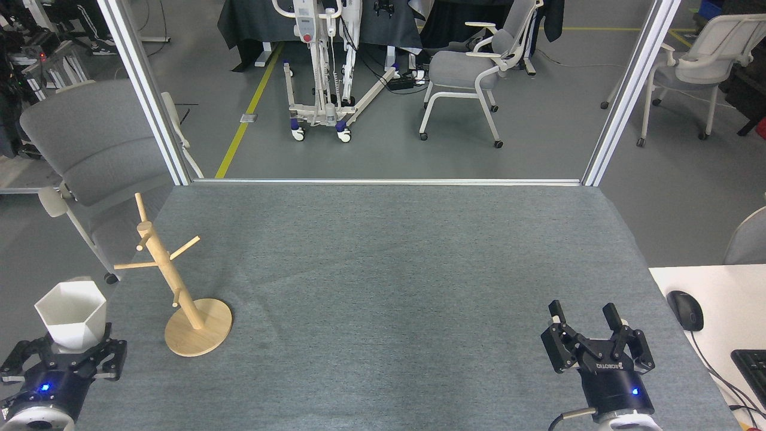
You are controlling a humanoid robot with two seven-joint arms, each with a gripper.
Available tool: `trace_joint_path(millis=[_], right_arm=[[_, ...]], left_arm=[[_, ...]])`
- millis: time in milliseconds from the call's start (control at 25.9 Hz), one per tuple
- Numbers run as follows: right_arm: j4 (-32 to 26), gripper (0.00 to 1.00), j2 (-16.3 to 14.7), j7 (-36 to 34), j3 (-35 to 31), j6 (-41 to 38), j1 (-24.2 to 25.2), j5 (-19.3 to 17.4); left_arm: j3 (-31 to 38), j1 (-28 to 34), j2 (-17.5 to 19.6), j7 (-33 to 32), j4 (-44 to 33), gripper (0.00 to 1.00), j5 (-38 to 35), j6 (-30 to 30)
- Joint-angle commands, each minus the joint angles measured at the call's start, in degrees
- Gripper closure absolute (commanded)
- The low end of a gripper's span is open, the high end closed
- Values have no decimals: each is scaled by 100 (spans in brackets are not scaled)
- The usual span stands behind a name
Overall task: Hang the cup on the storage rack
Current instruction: 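Move the held cup with the left gripper onto a peg of the wooden stand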
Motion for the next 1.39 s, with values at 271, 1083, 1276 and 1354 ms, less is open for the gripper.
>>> trace_joint_path(millis=[271,1083,1276,1354], right_arm=[[17,1,-111,0,-82,-5,-54,-24],[26,1,-120,0,-126,-5,-62,-15],[26,1,-120,0,-126,-5,-80,-7],[26,0,-120,0,-126,-5,-89,-7]], left_arm=[[16,-313,-44,-214,-134,100,-629,140],[-80,-427,-747,-249,-451,100,-1904,123],[-238,-427,-747,-249,-433,100,-1956,114],[-309,-418,-738,-249,-424,100,-2000,114]])
